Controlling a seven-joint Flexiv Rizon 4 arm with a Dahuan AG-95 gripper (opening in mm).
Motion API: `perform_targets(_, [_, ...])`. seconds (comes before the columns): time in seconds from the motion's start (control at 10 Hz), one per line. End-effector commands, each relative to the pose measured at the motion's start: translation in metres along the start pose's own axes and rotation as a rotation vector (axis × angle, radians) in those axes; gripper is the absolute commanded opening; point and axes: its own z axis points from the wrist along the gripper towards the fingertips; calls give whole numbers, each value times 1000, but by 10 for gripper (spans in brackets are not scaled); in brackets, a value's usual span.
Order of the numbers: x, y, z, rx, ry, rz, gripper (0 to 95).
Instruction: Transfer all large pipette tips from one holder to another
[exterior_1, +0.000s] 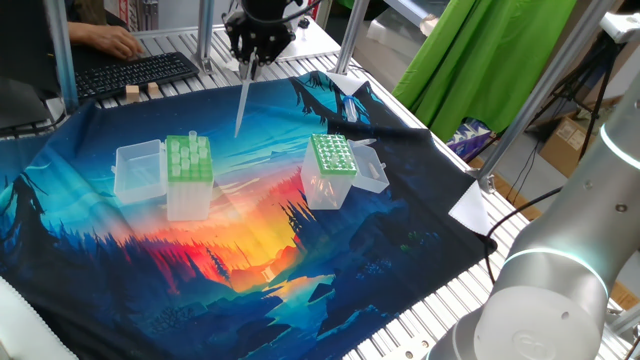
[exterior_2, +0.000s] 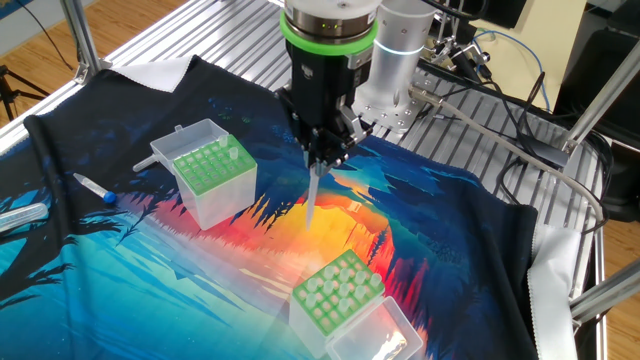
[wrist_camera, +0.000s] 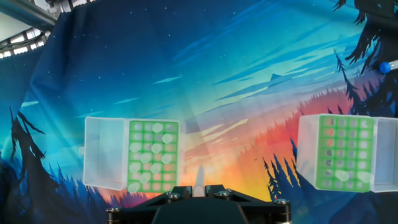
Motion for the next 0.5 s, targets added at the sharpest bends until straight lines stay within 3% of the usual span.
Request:
perform_targets(0.1, [0,0,-1,-1,0,34,0])
perform_targets(0.5, [0,0,-1,12,-6,103,0])
